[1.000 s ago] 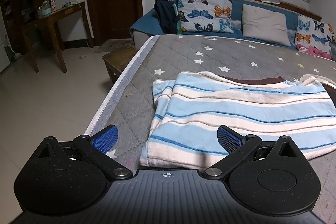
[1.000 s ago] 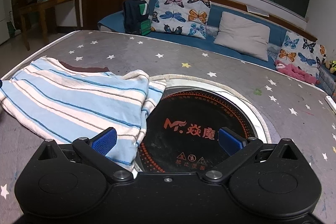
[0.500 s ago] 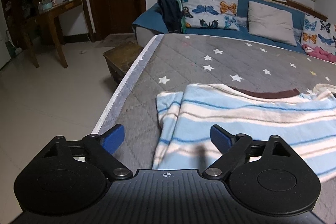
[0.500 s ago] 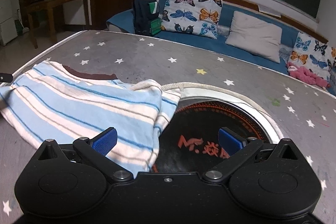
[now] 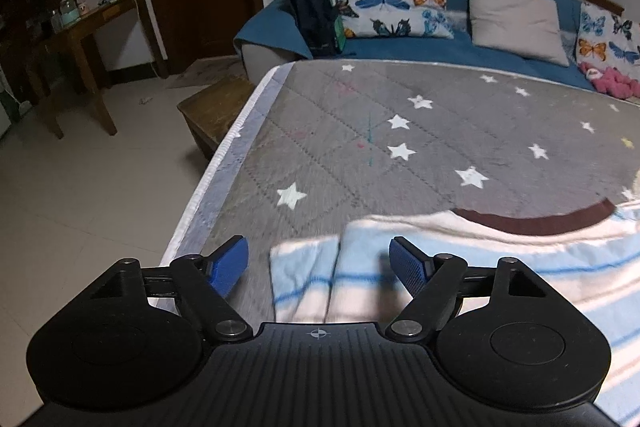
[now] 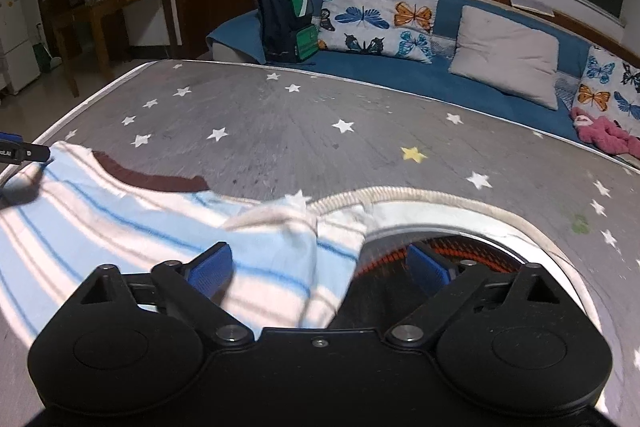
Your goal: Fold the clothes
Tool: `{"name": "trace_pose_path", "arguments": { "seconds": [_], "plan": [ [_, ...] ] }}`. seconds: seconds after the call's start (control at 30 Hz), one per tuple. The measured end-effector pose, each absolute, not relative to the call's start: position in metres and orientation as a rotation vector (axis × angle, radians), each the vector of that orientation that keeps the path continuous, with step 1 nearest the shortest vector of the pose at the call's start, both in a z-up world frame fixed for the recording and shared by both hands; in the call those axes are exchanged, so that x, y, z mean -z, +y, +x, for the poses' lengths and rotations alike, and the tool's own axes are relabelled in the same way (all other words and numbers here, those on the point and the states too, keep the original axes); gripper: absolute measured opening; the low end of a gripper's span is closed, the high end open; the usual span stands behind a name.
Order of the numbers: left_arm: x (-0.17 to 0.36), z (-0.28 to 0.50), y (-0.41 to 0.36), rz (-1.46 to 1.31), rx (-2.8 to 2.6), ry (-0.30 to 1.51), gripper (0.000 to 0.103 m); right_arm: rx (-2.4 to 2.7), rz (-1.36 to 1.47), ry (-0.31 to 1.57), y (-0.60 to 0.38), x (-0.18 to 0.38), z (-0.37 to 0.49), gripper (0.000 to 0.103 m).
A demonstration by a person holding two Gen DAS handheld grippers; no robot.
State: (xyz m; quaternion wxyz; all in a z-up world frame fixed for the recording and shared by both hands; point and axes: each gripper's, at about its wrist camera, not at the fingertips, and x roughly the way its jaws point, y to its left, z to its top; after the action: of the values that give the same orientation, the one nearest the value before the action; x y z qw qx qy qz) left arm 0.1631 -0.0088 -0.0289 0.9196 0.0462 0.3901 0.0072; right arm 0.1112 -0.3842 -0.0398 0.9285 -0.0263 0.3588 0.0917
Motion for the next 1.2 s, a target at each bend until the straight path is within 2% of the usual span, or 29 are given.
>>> {"name": "trace_pose_path", "arguments": {
  "seconds": [0.13,0.2,0.23,0.27,0.3,0.33,0.37,0.5,0.77,1.2],
  "plan": [
    [0.037,0.174,-0.009,0.082,0.0,0.822,0.067,-0.219,-0.04,0.761,-0.382,0.049,0.131,0.083],
    [0.038,0.175,-0.009,0.08,0.011,0.821,0.058,-0.232,-0.031,0.774,-0.381,0.054,0.137,0.074],
    [0.038,0.176,-0.01,0.079,0.017,0.819,0.055,-0.238,-0.026,0.778,-0.381,0.055,0.139,0.067],
    [0.037,0.176,-0.011,0.081,0.024,0.816,0.047,-0.244,-0.022,0.779,-0.381,0.056,0.14,0.059],
    [0.037,0.176,-0.012,0.079,0.032,0.816,0.033,-0.254,-0.016,0.779,-0.38,0.055,0.141,0.055],
    [0.036,0.176,-0.014,0.074,0.056,0.816,0.026,-0.265,-0.008,0.78,-0.38,0.055,0.14,0.049],
    [0.035,0.175,-0.014,0.075,0.057,0.813,0.02,-0.271,-0.005,0.779,-0.38,0.054,0.138,0.037],
    [0.03,0.169,-0.02,0.088,0.061,0.79,0.011,-0.289,-0.014,0.772,-0.377,0.047,0.132,0.013],
    [-0.005,0.136,-0.013,0.022,0.111,0.701,0.007,-0.325,0.008,0.717,-0.38,0.018,0.108,0.01],
    [-0.067,-0.005,0.01,-0.002,0.189,0.559,0.007,-0.429,-0.062,0.609,-0.38,-0.033,0.01,0.01]
  ]
}}
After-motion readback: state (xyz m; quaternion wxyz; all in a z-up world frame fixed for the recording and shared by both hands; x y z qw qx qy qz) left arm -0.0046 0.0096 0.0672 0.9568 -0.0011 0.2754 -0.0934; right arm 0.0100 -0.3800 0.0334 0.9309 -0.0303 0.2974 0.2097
